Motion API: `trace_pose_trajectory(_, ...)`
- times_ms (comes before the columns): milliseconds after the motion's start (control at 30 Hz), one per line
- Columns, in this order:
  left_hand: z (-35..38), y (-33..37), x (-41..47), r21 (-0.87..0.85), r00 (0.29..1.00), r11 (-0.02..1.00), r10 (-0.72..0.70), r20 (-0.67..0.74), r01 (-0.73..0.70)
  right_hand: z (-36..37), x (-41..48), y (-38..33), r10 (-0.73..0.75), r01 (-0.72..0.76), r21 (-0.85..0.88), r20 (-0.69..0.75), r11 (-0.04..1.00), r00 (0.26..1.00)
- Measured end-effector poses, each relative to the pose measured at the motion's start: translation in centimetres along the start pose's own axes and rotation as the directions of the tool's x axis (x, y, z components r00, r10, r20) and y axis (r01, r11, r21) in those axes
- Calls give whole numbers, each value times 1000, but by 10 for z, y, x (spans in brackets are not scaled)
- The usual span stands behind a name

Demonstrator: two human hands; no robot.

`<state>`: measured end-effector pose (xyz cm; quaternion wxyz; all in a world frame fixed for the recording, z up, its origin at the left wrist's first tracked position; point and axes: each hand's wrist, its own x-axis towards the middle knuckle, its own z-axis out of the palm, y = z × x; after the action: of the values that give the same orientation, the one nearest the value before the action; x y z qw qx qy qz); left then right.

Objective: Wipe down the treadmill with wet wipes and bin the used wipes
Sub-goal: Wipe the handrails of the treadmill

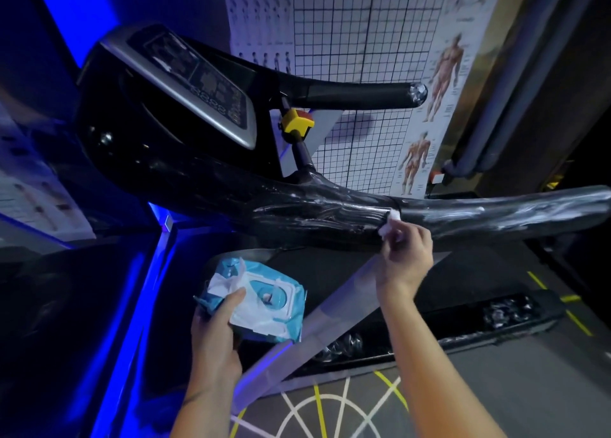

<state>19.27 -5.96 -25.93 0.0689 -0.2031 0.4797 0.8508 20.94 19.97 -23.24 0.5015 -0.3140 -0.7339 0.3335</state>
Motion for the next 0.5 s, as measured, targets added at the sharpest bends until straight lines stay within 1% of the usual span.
trace_pose_trajectory(67, 0, 2, -1, -13, 1000, 1000, -1, -15, 1, -4, -3, -6, -22, 22, 15, 9, 1000, 1000)
trace_pose_trajectory(167, 1, 6, -1, -23, 999, 1000, 2, -41, -3, 5, -33, -43, -194, 189, 99, 48, 977, 980)
trace_pose_trajectory(267, -3, 8, -2, -15, 998, 1000, 21, -54, -22, 27, -71, -82, -359, 317, 235, 167, 919, 918)
trace_pose_trajectory(333, -7, 11, -3, -17, 997, 999, 31, -64, -32, 43, -80, -94, -432, 370, 271, 223, 889, 874)
trace_pose_trajectory(400, -10, 14, -2, -17, 997, 999, 29, -69, -31, 53, -77, -88, -457, 399, 248, 256, 883, 852)
trace_pose_trajectory(467, -14, 16, -1, -26, 996, 999, 32, -79, -34, 52, -69, -71, -458, 416, 204, 254, 886, 852)
trace_pose_trajectory(500, -15, 17, 0, -34, 996, 999, 34, -79, -37, 48, -64, -60, -448, 414, 183, 233, 892, 863)
